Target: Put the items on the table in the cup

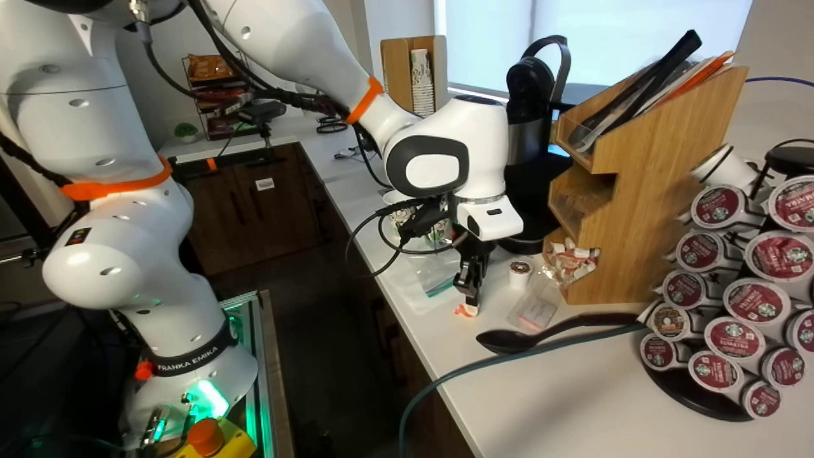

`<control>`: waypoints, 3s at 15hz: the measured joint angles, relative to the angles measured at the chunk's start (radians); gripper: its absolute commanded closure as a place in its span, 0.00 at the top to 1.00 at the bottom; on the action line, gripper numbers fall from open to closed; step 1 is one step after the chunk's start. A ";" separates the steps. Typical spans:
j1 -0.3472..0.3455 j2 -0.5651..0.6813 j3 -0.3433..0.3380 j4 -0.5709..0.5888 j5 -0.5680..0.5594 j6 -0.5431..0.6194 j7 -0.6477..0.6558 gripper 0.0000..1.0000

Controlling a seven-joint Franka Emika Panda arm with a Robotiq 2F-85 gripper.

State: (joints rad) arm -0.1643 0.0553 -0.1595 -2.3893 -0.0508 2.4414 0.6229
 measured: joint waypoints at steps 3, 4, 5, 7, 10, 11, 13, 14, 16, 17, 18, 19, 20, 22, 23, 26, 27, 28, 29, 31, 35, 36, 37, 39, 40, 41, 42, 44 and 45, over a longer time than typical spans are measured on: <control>-0.001 -0.065 -0.001 0.004 0.086 -0.017 -0.086 0.00; -0.001 -0.096 -0.001 0.005 0.112 -0.033 -0.119 0.00; -0.001 -0.128 0.000 0.008 0.133 -0.056 -0.154 0.00; 0.003 -0.198 0.006 0.011 0.168 -0.120 -0.230 0.00; 0.027 -0.307 0.027 0.012 0.184 -0.256 -0.340 0.00; 0.039 -0.342 0.040 0.009 0.184 -0.298 -0.366 0.00; 0.068 -0.406 0.068 -0.003 0.186 -0.370 -0.415 0.00; 0.085 -0.435 0.081 -0.010 0.188 -0.397 -0.439 0.00; 0.122 -0.479 0.111 -0.025 0.192 -0.436 -0.478 0.01; 0.138 -0.490 0.128 -0.031 0.191 -0.455 -0.487 0.01; 0.148 -0.491 0.141 -0.034 0.191 -0.464 -0.489 0.01; 0.153 -0.489 0.148 -0.036 0.190 -0.465 -0.490 0.01; 0.153 -0.487 0.150 -0.037 0.190 -0.465 -0.494 0.01; 0.152 -0.485 0.146 -0.040 0.190 -0.465 -0.504 0.00; 0.151 -0.485 0.146 -0.040 0.190 -0.465 -0.505 0.00; 0.171 -0.485 0.173 -0.040 0.206 -0.444 -0.504 0.00; 0.187 -0.484 0.191 -0.039 0.219 -0.431 -0.504 0.00; 0.206 -0.483 0.210 -0.036 0.229 -0.420 -0.503 0.00; 0.227 -0.482 0.230 -0.030 0.237 -0.414 -0.503 0.00; 0.258 -0.475 0.268 -0.021 0.240 -0.391 -0.491 0.00; 0.282 -0.418 0.340 -0.017 0.234 -0.303 -0.423 0.00; 0.283 -0.395 0.356 -0.016 0.227 -0.285 -0.408 0.00; 0.284 -0.371 0.373 -0.014 0.217 -0.267 -0.394 0.00; 0.288 -0.325 0.401 -0.004 0.189 -0.238 -0.358 0.00; 0.289 -0.303 0.411 0.003 0.174 -0.226 -0.335 0.00; 0.289 -0.285 0.417 0.010 0.159 -0.216 -0.314 0.00; 0.289 -0.269 0.420 0.017 0.143 -0.206 -0.292 0.00; 0.288 -0.245 0.420 0.033 0.111 -0.197 -0.249 0.00; 0.288 -0.236 0.419 0.039 0.099 -0.193 -0.228 0.00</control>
State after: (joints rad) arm 0.1234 -0.1811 0.2592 -2.3505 0.0482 2.2481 0.3954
